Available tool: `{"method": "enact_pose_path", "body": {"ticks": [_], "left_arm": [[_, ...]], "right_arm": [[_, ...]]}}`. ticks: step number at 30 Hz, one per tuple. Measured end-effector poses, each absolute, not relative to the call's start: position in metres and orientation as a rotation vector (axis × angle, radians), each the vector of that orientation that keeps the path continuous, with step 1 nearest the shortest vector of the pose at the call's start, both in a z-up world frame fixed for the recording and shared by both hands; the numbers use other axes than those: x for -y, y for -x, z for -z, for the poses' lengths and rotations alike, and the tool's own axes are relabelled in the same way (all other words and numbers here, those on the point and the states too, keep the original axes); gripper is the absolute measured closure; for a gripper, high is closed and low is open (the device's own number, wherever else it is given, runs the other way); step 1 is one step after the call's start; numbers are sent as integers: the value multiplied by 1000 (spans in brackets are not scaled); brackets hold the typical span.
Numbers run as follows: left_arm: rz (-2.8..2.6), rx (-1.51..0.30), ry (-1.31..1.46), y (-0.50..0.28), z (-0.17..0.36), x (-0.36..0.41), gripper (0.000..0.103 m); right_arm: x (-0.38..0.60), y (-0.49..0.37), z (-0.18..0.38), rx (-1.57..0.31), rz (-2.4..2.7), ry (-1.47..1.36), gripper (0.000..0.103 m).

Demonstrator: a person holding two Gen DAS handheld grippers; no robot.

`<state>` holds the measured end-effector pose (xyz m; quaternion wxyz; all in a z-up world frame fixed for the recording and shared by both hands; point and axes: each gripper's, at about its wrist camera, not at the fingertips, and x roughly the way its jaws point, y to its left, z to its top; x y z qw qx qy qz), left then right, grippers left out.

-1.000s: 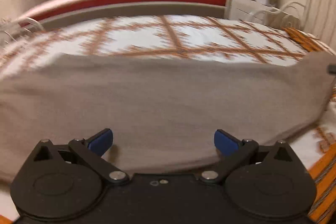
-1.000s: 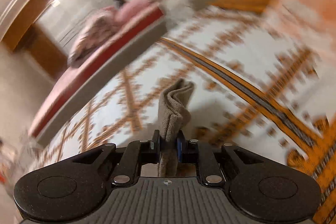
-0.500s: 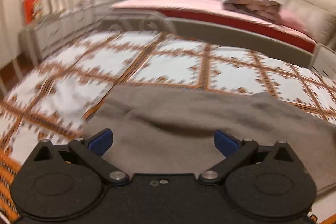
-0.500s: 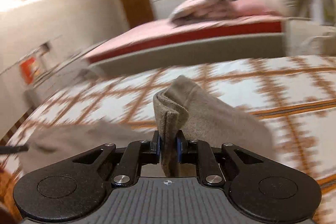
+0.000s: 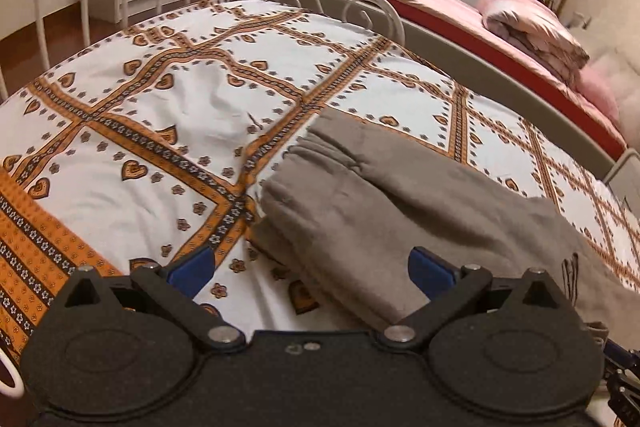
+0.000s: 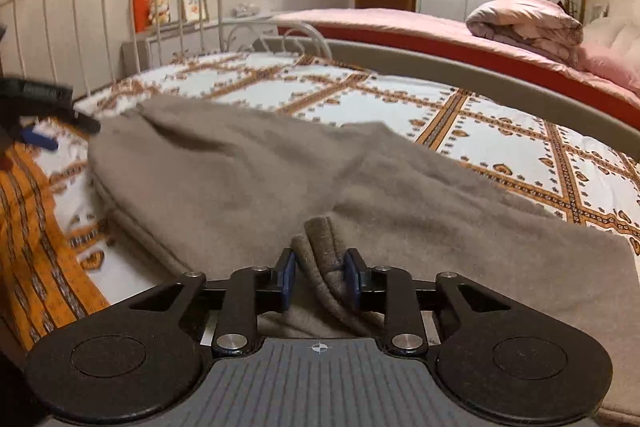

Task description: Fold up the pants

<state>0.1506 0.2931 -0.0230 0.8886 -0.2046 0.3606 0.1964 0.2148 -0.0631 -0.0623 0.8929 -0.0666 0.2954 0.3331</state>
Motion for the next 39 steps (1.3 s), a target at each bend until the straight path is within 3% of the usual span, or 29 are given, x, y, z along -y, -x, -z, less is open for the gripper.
{"method": "enact_pose_path", "body": {"ticks": [2,4,11,17,18,29,30,31,32,39], "left_arm": [[-408,-740,444,-150,23,-297,6],[-409,-741,457,-150,23,-298,6],[-377,-757,427,-156,24,-288,6],[-367,-783,407,-159,28,-281,6],[-365,-787,400,-160,29,-280,6],[-358,-809,373,-166,33,-273,6],[-355,-809,370,-167,33,-272,6],[-353,-810,367,-168,33,-271,6],[-351,-812,365,-169,33,-270,6],[-343,-822,348,-174,35,-263,6]], "right_arm": [[56,-216,62,-661,-712,145,73],[47,-199,63,-665,-777,209,47],[82,-202,36,-568,-779,68,47],[88,-249,60,-746,-516,63,46],[88,-249,69,-783,-530,69,43],[154,-246,45,-706,-459,-2,40],[161,-250,49,-732,-428,5,32],[166,-257,59,-799,-403,21,16],[168,-264,71,-875,-408,36,14],[191,-261,64,-790,-428,-51,12]]}}
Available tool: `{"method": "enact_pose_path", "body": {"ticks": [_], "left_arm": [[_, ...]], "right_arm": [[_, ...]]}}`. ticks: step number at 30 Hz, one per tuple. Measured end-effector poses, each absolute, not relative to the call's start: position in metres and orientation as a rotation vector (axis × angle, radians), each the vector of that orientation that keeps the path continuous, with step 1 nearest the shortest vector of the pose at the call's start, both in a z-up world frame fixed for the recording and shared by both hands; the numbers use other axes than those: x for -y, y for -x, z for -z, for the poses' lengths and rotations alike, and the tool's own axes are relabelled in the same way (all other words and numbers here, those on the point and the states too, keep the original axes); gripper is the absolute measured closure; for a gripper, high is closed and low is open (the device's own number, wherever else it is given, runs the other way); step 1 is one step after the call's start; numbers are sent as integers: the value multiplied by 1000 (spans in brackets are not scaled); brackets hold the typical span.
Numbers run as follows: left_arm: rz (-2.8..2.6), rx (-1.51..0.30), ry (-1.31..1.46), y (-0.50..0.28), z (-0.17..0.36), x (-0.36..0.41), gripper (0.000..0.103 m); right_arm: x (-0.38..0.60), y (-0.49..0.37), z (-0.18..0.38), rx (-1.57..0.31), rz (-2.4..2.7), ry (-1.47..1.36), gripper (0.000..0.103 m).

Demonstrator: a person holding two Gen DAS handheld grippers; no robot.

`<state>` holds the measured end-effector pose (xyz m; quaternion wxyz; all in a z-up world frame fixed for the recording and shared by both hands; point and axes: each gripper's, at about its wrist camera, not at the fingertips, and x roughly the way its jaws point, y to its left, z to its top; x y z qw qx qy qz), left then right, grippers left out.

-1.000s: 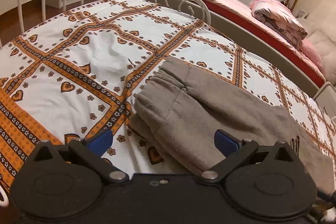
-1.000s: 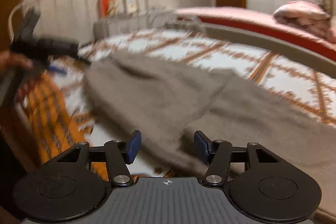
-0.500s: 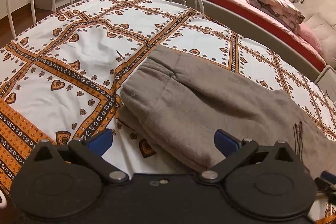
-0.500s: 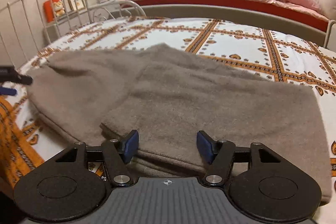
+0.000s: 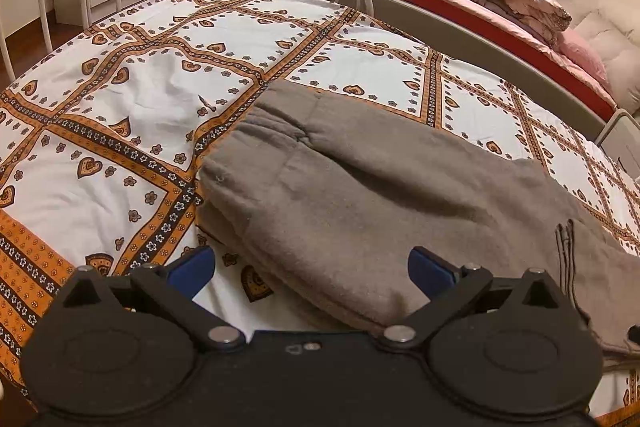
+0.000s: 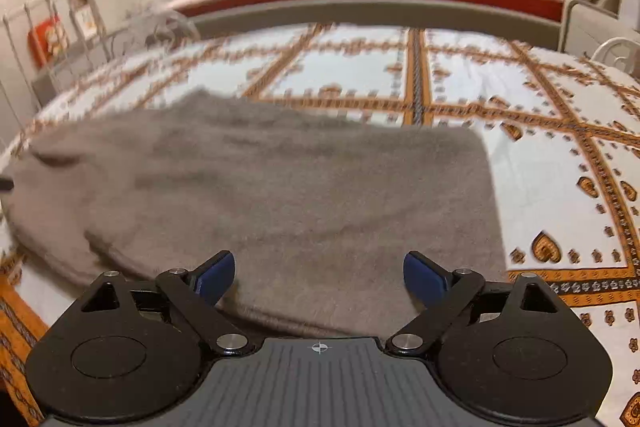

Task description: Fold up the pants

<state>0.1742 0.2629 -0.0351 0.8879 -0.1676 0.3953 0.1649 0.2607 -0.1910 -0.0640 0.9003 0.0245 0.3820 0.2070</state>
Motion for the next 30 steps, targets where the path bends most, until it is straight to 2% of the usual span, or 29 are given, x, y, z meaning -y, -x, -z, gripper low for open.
{"method": "enact_pose_path", "body": {"ticks": [5,8,10,14,15,25,27,28,30], "left_arm": [[-342,-826,349,-177,37,-264,6],[-339,-824,346,-179,38,-264,6],[-338,-828,333,-181,39,-263,6],[-336,-840,330,-185,41,-261,6],[-337,-843,326,-186,42,-260,6],[-338,-856,318,-190,44,-255,6],[-340,-859,322,-189,44,-255,6],[-340,-861,321,-188,45,-256,6],[-341,-860,342,-183,45,-259,6]], "right_arm": [[195,-281,69,-858,-445,-57,10],[212,-291,46,-737,-421,-156,10],[219,-313,41,-723,-368,-165,10],[227,-371,73,-894,-291,-162,8],[229,-381,86,-969,-302,-178,0],[213,-331,47,-715,-367,-128,0],[196,-330,56,-749,-425,-48,0],[187,-336,71,-874,-455,-16,0],[179,-328,73,-844,-452,69,0]]}}
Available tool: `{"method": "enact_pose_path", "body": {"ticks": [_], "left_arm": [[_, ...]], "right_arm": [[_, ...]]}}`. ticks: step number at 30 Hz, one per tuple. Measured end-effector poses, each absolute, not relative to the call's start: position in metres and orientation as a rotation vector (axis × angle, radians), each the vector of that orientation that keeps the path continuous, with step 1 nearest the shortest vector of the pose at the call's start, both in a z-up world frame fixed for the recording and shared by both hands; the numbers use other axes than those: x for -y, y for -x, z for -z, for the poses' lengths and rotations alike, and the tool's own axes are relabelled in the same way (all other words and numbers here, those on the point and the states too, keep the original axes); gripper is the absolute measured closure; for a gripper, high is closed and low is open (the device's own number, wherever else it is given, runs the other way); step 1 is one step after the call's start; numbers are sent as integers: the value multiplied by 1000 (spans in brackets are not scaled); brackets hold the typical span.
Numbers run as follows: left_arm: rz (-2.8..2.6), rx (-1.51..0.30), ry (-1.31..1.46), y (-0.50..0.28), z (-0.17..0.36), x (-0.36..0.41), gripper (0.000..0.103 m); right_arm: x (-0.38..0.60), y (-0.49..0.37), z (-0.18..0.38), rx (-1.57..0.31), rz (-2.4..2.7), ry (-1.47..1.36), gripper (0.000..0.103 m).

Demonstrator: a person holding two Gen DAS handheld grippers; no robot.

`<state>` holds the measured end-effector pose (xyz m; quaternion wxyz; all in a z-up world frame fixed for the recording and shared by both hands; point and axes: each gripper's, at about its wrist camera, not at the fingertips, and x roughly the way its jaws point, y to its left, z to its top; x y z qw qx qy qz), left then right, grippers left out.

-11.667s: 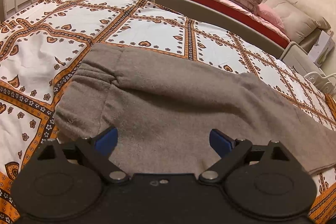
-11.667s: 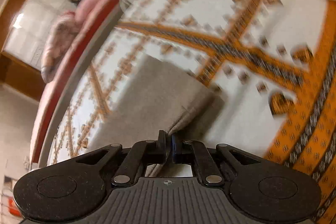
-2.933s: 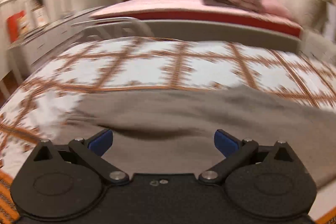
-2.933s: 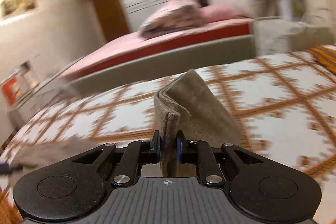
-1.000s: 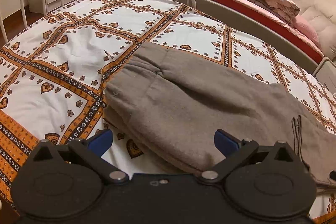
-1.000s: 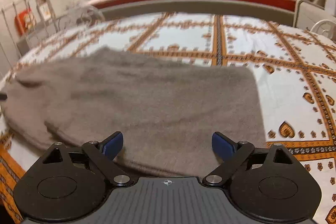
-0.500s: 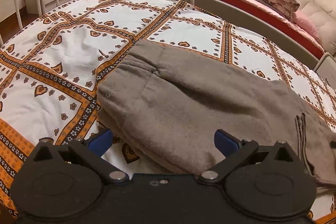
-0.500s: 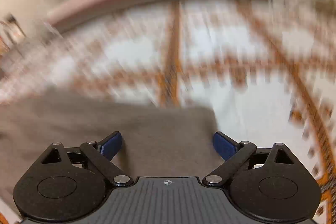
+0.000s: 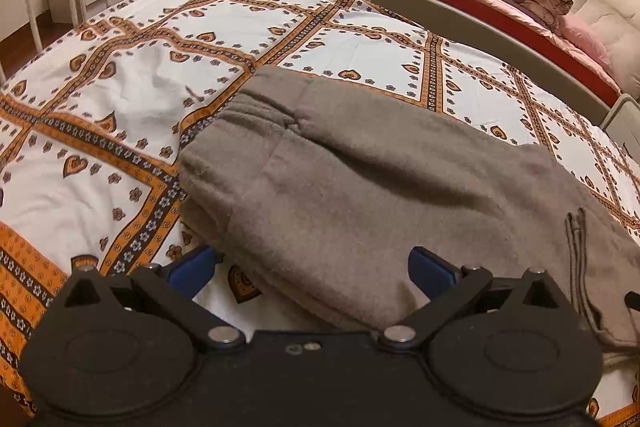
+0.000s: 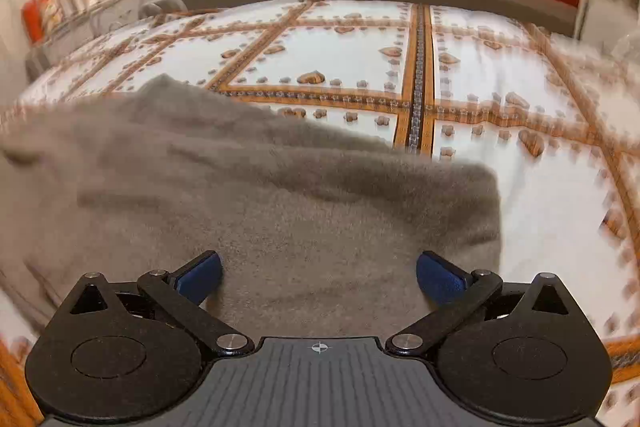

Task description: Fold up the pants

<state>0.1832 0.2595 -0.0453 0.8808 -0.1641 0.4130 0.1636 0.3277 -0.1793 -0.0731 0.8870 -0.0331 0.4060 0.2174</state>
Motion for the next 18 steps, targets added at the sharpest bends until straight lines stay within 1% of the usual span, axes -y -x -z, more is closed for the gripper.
{"method": "enact_pose_path", "body": {"ticks": [2,4,6,8,9,13,15,18], "left_arm": [[-346,-854,406,-175,47,-269,6],[-322,-835,534,-165,50,-285,6],[-286,-808,695,-156,57,-302,11],[-263,-766,839,-147,65,-318,20],[-256,-737,901,-143,69,-325,21],[-241,-658,1015,-140,81,-341,25],[-249,-634,1054,-139,87,-345,29],[-214,-584,1081,-137,81,-346,29]], "right_arm": [[181,-322,62,-836,-462,49,0],[188,-315,53,-824,-485,16,0],[192,-307,46,-805,-492,41,0],[197,-300,40,-794,-498,68,0],[199,-297,38,-793,-498,76,0],[214,-296,40,-795,-475,78,0],[221,-297,40,-798,-454,62,0],[230,-299,41,-800,-428,34,0]]}}
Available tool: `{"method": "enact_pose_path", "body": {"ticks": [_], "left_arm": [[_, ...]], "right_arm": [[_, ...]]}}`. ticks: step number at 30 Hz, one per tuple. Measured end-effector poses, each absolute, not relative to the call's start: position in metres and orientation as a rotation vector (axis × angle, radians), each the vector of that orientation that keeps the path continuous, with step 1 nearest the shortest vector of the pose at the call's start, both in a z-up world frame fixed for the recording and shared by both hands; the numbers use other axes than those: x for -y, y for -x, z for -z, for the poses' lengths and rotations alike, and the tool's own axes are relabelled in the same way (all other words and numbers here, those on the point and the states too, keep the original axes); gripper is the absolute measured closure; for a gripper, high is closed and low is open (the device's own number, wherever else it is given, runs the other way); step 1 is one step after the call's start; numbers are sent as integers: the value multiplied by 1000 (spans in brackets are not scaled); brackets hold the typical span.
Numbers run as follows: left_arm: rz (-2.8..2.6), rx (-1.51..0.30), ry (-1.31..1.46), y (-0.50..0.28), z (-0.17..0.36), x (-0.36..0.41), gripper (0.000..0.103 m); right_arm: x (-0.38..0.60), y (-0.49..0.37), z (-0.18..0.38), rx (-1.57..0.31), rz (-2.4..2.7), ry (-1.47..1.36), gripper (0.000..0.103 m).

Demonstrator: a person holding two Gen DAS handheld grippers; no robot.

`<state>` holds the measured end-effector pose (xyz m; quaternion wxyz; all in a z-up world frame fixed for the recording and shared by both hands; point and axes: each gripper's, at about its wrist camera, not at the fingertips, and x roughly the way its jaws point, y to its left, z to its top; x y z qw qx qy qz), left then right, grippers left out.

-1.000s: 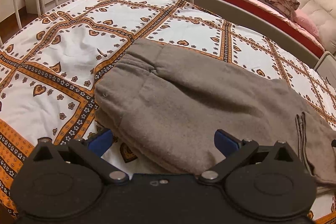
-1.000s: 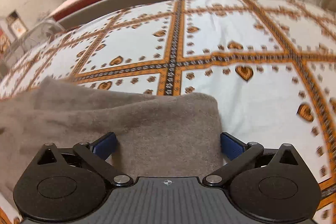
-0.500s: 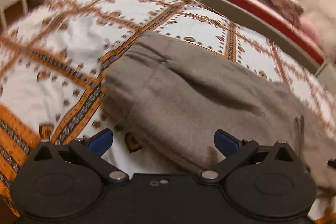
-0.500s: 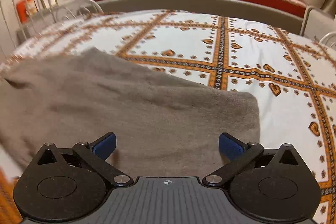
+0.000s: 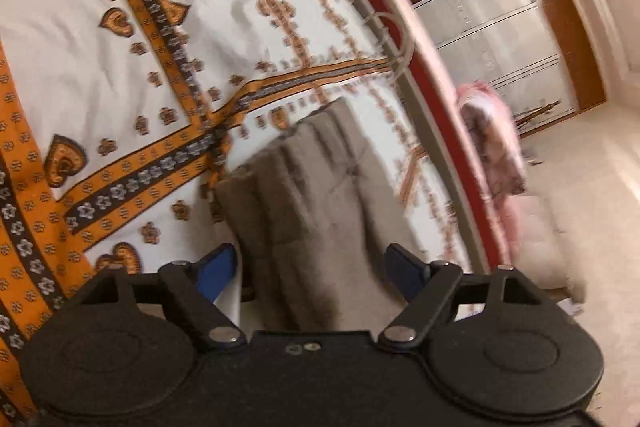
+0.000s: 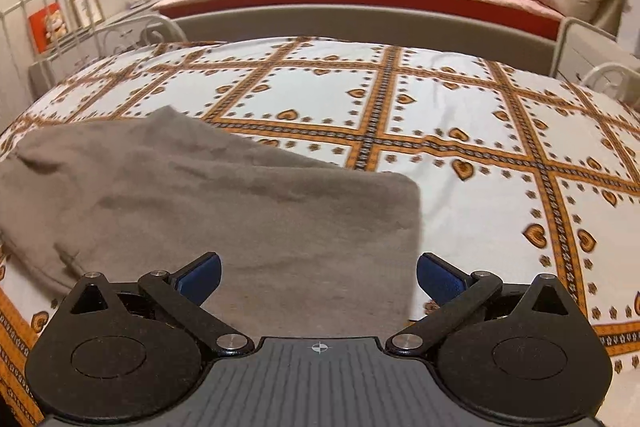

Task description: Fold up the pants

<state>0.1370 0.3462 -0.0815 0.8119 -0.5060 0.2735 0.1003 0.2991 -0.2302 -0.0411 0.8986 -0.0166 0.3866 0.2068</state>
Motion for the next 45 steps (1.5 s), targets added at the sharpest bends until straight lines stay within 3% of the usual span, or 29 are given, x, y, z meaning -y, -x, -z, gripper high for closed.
{"method": "enact_pose_path", "body": {"ticks": [9,19,26,28,29,30,34,38,45], "left_arm": [[-208,-666,1065,-147,91,-340,33],[-28,-401,1103,-165,122,-368,34],[9,-358,1009,-187,125,-369,32],[-20,-371,992,-194,121,-368,39],[-43,-390,973,-193,118,-366,62],[-55,-412,970,-196,118,-366,68],[-68,-400,947,-193,109,-361,74],[10,-339,828,-191,67,-340,75],[228,-326,652,-216,1,-274,76]], "right_arm": [[233,-301,43,-804,-416,29,0],[244,-305,40,-790,-393,10,0],[258,-315,42,-808,-356,-34,0],[259,-317,42,-813,-350,-32,0],[259,-317,42,-815,-348,-30,0],[260,-318,42,-815,-347,-27,0],[265,-318,37,-812,-342,-24,0],[283,-318,28,-790,-324,-33,0],[329,-319,31,-813,-265,-261,0]]}}
